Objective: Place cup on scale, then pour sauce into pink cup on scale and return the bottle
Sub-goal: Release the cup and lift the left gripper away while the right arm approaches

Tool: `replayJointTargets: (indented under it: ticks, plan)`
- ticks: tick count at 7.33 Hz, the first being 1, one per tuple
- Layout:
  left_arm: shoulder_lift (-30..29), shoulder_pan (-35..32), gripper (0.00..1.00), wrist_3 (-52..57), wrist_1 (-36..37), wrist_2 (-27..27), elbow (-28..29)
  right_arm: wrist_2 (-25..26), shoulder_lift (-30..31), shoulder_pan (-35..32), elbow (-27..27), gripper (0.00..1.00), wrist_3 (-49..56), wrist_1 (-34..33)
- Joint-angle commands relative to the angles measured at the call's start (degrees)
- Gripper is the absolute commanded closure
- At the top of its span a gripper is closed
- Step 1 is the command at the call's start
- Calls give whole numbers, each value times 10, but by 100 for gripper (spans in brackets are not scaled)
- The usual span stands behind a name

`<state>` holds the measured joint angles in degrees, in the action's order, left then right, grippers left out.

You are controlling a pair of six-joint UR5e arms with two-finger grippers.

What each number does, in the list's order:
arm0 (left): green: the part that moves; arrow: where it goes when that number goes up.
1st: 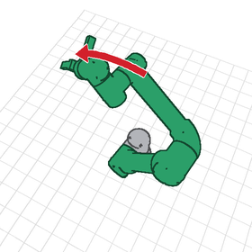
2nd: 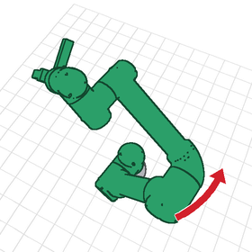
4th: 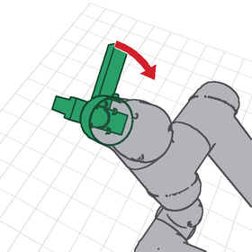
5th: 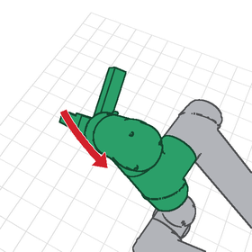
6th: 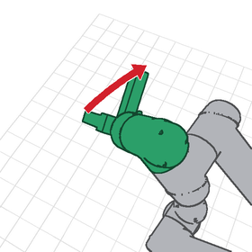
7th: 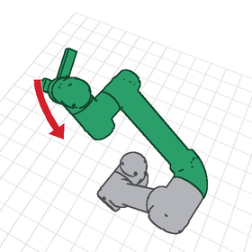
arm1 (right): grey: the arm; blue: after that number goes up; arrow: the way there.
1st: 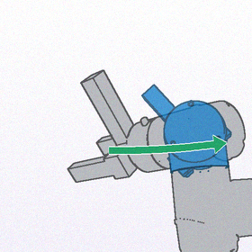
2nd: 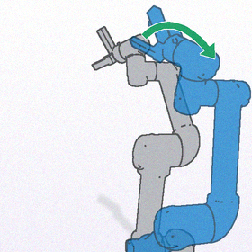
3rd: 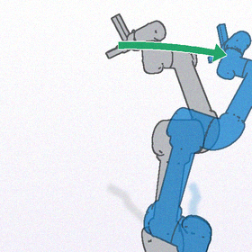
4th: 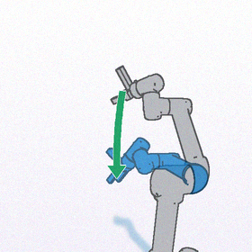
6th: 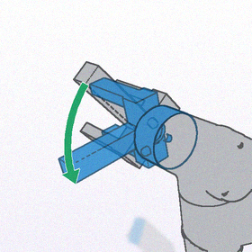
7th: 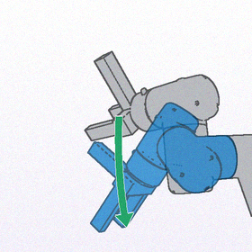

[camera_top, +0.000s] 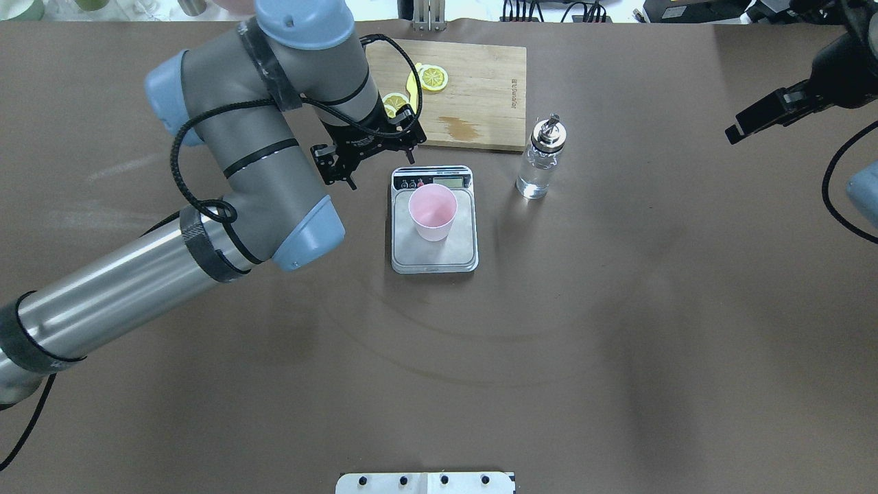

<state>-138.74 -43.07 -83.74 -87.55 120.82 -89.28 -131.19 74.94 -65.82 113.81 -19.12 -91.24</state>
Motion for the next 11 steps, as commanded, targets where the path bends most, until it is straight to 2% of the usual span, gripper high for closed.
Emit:
replayJointTargets:
  ticks: [1, 3, 5, 7, 8, 9, 11]
  plan:
    - [36, -37, 1, 64, 61, 5, -59, 44, -28, 50, 24, 0, -51, 1]
    - [47, -44, 1, 66, 61, 6, -63, 80, -27, 93, 38, 0, -75, 1]
    - [62, -55, 1, 78, 61, 6, -64, 213, -38, 206, 54, 0, -213, 13]
    - [80, -63, 1, 95, 59, 5, -76, 246, 33, 240, 49, 0, -262, 151]
    - [93, -68, 1, 105, 59, 4, -91, 289, 57, 268, 41, 0, -268, 197]
    - [108, -88, 1, 143, 62, 4, -105, 332, 49, 294, 27, 0, -269, 210]
    - [162, -113, 1, 214, 61, -1, -144, 367, 39, 313, -9, 0, -292, 263]
